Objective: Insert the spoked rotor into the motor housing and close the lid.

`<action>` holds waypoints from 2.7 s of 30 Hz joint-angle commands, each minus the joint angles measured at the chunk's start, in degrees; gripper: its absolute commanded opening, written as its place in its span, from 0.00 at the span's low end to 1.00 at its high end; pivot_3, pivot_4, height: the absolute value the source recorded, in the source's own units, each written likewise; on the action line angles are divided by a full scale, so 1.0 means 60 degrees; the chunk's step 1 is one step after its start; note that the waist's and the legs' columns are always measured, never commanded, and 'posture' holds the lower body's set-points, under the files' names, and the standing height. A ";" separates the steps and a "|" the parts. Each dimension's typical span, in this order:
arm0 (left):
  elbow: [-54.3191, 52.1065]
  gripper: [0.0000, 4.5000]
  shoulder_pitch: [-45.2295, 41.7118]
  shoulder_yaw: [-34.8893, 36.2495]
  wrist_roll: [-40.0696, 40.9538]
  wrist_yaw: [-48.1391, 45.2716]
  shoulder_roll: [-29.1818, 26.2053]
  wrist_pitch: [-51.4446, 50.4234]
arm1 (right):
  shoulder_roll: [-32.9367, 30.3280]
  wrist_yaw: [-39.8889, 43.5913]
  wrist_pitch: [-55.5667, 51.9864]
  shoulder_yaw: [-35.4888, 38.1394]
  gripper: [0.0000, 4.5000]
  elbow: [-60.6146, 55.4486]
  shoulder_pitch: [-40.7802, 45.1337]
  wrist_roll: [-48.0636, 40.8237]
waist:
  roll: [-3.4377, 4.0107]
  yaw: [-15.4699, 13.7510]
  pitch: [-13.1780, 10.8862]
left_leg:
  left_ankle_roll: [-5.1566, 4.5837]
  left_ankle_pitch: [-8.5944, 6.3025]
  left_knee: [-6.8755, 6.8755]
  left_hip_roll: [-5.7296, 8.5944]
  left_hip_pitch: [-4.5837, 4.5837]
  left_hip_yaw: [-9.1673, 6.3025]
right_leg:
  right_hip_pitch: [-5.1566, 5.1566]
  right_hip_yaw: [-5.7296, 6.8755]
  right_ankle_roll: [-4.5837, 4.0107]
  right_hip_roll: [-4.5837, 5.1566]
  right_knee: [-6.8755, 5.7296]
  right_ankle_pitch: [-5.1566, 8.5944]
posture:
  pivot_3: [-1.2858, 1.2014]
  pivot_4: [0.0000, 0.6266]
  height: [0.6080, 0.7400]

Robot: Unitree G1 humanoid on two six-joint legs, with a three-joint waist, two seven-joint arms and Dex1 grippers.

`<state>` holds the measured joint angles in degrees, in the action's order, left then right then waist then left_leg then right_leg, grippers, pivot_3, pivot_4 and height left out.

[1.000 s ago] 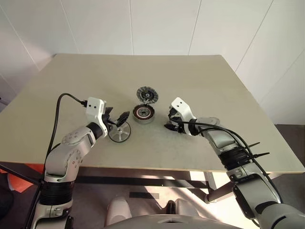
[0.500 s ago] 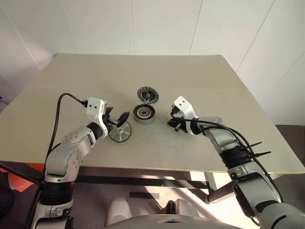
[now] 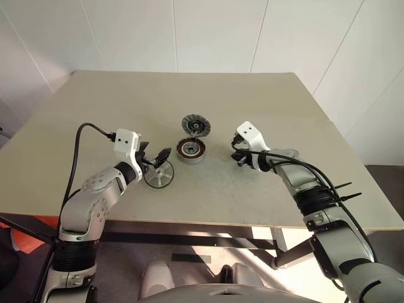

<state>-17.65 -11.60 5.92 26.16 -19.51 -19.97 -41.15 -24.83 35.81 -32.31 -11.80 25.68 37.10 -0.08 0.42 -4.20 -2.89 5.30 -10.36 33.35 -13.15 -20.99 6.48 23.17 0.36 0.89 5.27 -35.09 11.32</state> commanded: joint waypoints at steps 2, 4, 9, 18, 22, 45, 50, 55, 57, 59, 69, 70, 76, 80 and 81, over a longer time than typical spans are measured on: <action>-0.0234 1.00 -0.0223 0.0060 -0.0071 0.0031 -0.0018 0.0188 | -0.0169 -0.0218 0.0486 0.0269 0.13 0.0802 0.0319 0.0222 | 0.0000 0.0025 0.0000 | 0.0003 0.0002 -0.0002 -0.0006 -0.0003 0.0000 | 0.0003 0.0003 -0.0001 -0.0006 0.0005 0.0000 | 0.52 0.00 1.00; -0.0247 1.00 -0.0212 0.0063 -0.0084 0.0038 -0.0012 0.0186 | -0.0247 -0.0310 0.0667 0.0323 0.13 0.1201 0.0417 0.0281 | 0.0000 0.0027 0.0000 | 0.0002 0.0001 -0.0002 -0.0006 -0.0003 0.0005 | 0.0002 0.0003 -0.0002 -0.0006 0.0012 0.0000 | 0.52 0.00 1.00; -0.0271 1.00 -0.0176 0.0075 -0.0096 0.0031 -0.0013 0.0182 | -0.0240 -0.0329 0.0734 0.0382 0.13 0.1498 0.0554 0.0217 | -0.0001 -0.0003 0.0000 | -0.0011 -0.0006 0.0003 -0.0005 0.0003 0.0014 | -0.0002 0.0003 -0.0002 0.0004 0.0010 0.0000 | 0.52 0.00 1.00; -0.0222 1.00 -0.0186 0.0085 -0.0160 0.0028 -0.0002 0.0195 | -0.0291 -0.0238 0.1049 0.0152 0.58 0.0981 0.0515 0.0492 | -0.0001 -0.0005 0.0000 | -0.0010 0.0001 0.0001 -0.0014 -0.0005 0.0017 | -0.0005 0.0004 -0.0002 -0.0001 0.0007 0.0000 | 0.52 0.00 1.00; -0.0215 1.00 -0.0192 0.0072 -0.0174 0.0019 0.0011 0.0193 | -0.0604 0.0901 0.1619 -0.0137 0.58 -0.0751 0.0397 0.0338 | 0.0004 0.0001 -0.0002 | -0.0005 0.0004 -0.0001 -0.0030 -0.0014 0.0028 | 0.0018 0.0012 -0.0003 -0.0011 0.0029 -0.0001 | 0.52 0.00 1.00; -0.0431 1.00 0.0511 0.0912 0.0241 -0.0759 -0.0970 -0.0194 | 0.0865 0.3559 0.4725 -0.2536 0.58 0.1127 0.2235 0.1774 | 0.0010 0.0043 -0.0007 | -0.0034 -0.0012 0.0002 -0.0082 -0.0015 0.0087 | 0.0046 0.0015 -0.0020 -0.0033 0.0034 0.0003 | 0.52 0.00 1.00; -0.0613 1.00 0.0569 0.0895 0.0393 -0.0524 -0.0769 -0.0300 | 0.1192 0.3401 0.5023 -0.2574 0.58 0.2049 0.2410 0.2094 | 0.0010 0.0040 -0.0007 | -0.0052 -0.0022 0.0007 -0.0083 -0.0012 0.0087 | 0.0044 0.0016 -0.0021 -0.0031 0.0027 0.0003 | 0.52 0.00 1.00; -0.0628 1.00 0.0549 0.0765 0.0357 -0.0357 -0.0621 -0.0315 | 0.1230 0.3680 0.5404 -0.2720 0.58 0.2299 0.2533 0.2354 | 0.0010 0.0046 -0.0006 | -0.0049 -0.0021 0.0007 -0.0087 0.0000 0.0087 | 0.0042 0.0014 -0.0022 -0.0034 0.0007 0.0004 | 0.52 0.00 1.00; -0.0595 1.00 0.0531 0.0699 0.0324 -0.0320 -0.0563 -0.0295 | 0.1220 0.3735 0.5639 -0.2807 0.58 0.2516 0.2669 0.2546 | 0.0009 0.0047 -0.0006 | -0.0049 -0.0021 0.0013 -0.0087 -0.0001 0.0087 | 0.0042 0.0014 -0.0022 -0.0034 0.0006 0.0003 | 0.52 0.00 1.00; -0.0569 1.00 0.0499 0.0650 0.0305 -0.0280 -0.0525 -0.0291 | 0.1199 0.3841 0.5919 -0.2863 0.54 0.2730 0.2837 0.2682 | 0.0009 0.0046 -0.0006 | -0.0049 -0.0021 0.0014 -0.0087 -0.0002 0.0087 | 0.0042 0.0014 -0.0022 -0.0034 0.0004 0.0003 | 0.52 0.00 1.00; -0.0582 1.00 0.0472 0.0640 0.0326 -0.0150 -0.0525 -0.0314 | 0.1185 0.3939 0.6632 -0.2835 0.08 0.3307 0.3182 0.3063 | 0.0008 0.0027 -0.0005 | -0.0053 -0.0022 0.0017 -0.0087 -0.0006 0.0087 | 0.0042 0.0019 -0.0029 -0.0032 0.0004 0.0007 | 0.52 0.00 1.00; -0.0586 1.00 0.0473 0.0645 0.0327 -0.0143 -0.0525 -0.0314 | 0.1199 0.3929 0.6634 -0.2814 0.08 0.3320 0.3188 0.3063 | 0.0008 0.0031 -0.0006 | -0.0053 -0.0023 0.0018 -0.0087 -0.0005 0.0087 | 0.0042 0.0018 -0.0029 -0.0032 0.0004 0.0007 | 0.52 0.00 1.00; -0.0565 1.00 0.0450 0.0647 0.0300 -0.0111 -0.0545 -0.0296 | 0.1201 0.3980 0.6556 -0.2746 0.00 0.3324 0.3165 0.3009 | 0.0009 0.0026 -0.0006 | -0.0053 -0.0023 0.0022 -0.0089 -0.0002 0.0087 | 0.0043 0.0019 -0.0029 -0.0032 -0.0010 0.0008 | 0.52 0.00 1.00; -0.0505 1.00 0.0415 0.0645 0.0268 -0.0078 -0.0537 -0.0263 | 0.1083 0.3891 0.6492 -0.2645 0.00 0.3168 0.3177 0.3009 | 0.0009 0.0040 -0.0006 | -0.0061 -0.0027 0.0041 -0.0092 -0.0010 0.0087 | 0.0042 0.0019 -0.0029 -0.0032 -0.0009 0.0008 | 0.52 0.00 1.00; -0.0502 1.00 0.0417 0.0638 0.0265 -0.0072 -0.0530 -0.0258 | 0.1045 0.3876 0.6481 -0.2621 0.00 0.3137 0.3182 0.3009 | 0.0009 0.0037 -0.0006 | -0.0060 -0.0027 0.0042 -0.0092 -0.0010 0.0087 | 0.0043 0.0020 -0.0029 -0.0032 -0.0010 0.0008 | 0.52 0.00 1.00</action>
<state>-19.07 -8.13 9.30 27.86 -20.16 -22.82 -43.18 -17.33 59.38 6.83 -29.29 46.13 54.89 18.03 0.47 -3.97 -2.92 4.93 -10.52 33.61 -13.70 -21.05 7.00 23.42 0.48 0.71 5.08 -35.16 11.36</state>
